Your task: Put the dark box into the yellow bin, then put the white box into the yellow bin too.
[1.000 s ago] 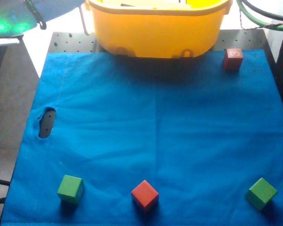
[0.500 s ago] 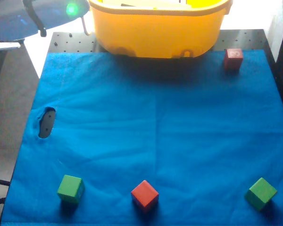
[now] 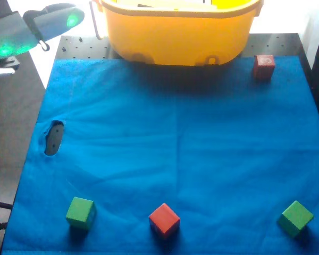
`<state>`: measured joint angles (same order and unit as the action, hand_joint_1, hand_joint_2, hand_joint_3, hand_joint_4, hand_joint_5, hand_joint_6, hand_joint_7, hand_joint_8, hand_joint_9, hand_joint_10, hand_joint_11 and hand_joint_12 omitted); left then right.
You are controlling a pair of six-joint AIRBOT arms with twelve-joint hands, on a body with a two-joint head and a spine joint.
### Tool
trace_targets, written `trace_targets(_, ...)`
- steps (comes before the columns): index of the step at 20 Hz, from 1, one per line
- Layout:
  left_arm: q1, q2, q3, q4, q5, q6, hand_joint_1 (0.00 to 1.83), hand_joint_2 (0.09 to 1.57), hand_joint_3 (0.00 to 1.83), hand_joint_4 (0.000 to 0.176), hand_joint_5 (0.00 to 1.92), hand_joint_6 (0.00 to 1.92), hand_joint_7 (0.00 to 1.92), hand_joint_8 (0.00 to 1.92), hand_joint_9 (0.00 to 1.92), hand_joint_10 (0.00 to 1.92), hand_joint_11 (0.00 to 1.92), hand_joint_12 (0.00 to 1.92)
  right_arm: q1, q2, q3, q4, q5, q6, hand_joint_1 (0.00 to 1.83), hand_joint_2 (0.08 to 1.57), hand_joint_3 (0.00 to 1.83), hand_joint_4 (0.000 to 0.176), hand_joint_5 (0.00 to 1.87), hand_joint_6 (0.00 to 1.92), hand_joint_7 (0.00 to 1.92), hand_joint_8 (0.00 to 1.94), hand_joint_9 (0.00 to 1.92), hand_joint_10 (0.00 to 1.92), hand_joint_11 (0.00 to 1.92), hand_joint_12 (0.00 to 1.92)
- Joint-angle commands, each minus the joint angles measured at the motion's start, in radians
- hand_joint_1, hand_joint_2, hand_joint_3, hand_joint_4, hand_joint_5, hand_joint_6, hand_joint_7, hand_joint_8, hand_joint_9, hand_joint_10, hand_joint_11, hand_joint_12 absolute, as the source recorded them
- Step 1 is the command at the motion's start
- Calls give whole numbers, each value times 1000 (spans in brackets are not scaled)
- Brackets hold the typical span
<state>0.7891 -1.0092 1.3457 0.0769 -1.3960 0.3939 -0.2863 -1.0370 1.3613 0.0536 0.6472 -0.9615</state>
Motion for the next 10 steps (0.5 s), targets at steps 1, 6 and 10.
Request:
trace_targets(1, 4, 5, -2, -47, -133, 2, 943, 1133, 0, 116, 155, 2, 74, 0, 80, 1, 0, 0, -20, 16, -18, 22, 168, 5, 850, 727, 0, 176, 33, 5, 315, 2, 308, 2, 142, 77)
trace_targets(6, 65, 38, -32, -100, -178, 25, 840, 1122, 10, 93, 185, 3, 169, 2, 156, 0, 46, 15, -107, 93, -121, 54, 314, 5, 801, 755, 10, 176, 13, 3, 310, 0, 205, 0, 111, 57)
trace_targets(10, 74, 43, -43, -111, -197, 39, 549, 1322, 14, 149, 10, 0, 38, 0, 77, 1, 67, 19, -155, 165, -195, 72, 375, -7, 859, 680, 0, 176, 41, 3, 361, 7, 251, 9, 81, 37)
